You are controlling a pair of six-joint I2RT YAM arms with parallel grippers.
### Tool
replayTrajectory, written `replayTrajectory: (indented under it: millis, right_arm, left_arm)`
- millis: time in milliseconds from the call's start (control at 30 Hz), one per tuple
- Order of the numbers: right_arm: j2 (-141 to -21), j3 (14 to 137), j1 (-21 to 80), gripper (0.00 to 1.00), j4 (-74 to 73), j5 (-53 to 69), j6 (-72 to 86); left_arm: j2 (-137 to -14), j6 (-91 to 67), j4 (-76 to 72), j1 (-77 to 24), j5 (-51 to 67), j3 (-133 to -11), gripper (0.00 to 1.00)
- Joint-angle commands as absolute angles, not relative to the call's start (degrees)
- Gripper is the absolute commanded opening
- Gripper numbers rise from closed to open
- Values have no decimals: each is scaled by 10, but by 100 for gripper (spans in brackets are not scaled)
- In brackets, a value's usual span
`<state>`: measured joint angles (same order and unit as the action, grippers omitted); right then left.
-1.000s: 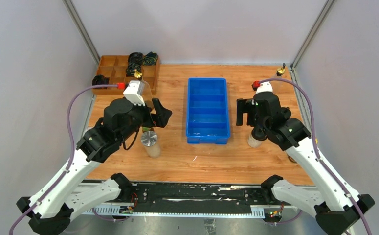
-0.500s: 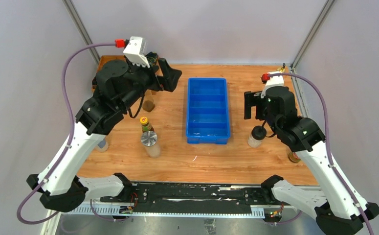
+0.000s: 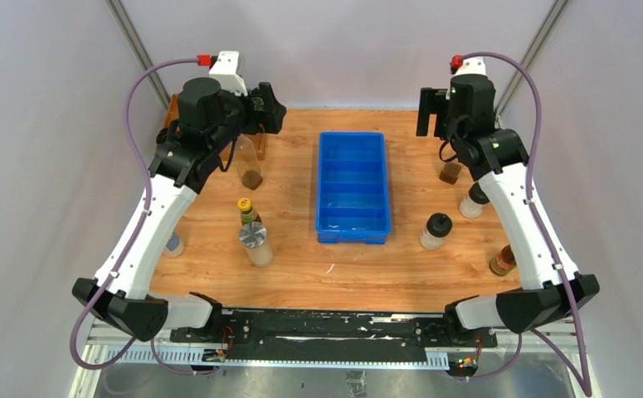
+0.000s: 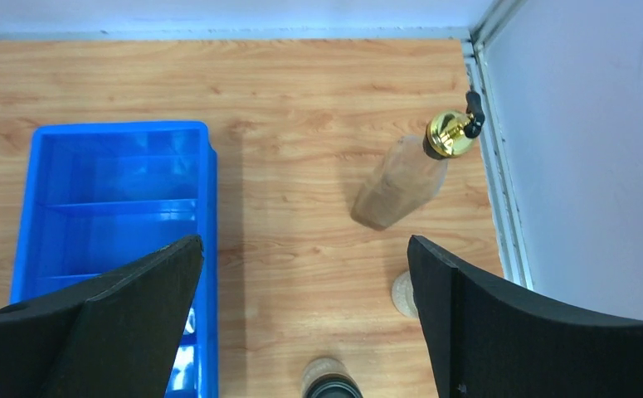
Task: Organize the condiment bottles
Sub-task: Pick up the bottle from the center of the board.
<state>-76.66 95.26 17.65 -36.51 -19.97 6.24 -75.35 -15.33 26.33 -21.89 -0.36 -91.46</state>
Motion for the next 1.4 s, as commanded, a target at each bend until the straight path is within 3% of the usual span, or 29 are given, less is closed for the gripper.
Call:
replayTrajectory:
  millis: [0, 233, 467, 767, 1167, 1367]
  right_arm:
    - [-758, 943, 164, 100, -390, -247, 56]
    - [-716, 820, 122, 98, -344, -178, 123]
    - [-716, 751, 122, 98, -313, -265, 108]
    - [-798, 745, 51, 98, -200, -294, 101]
    - [-898, 744, 19, 96, -40, -250, 79]
    - [-934, 756, 19, 86, -27, -264, 91]
  left_arm:
    - [-700, -88, 237, -218, -66, -862, 100]
    - [-711, -94, 227, -218, -83, -812, 100]
    - [-706, -120, 180, -218, -65, -710, 100]
    - [-787, -104, 183, -218, -74, -788, 100]
    - [-764, -119, 162, -218, -43, -742, 100]
    - [-768, -120, 167, -218, -38, -747, 100]
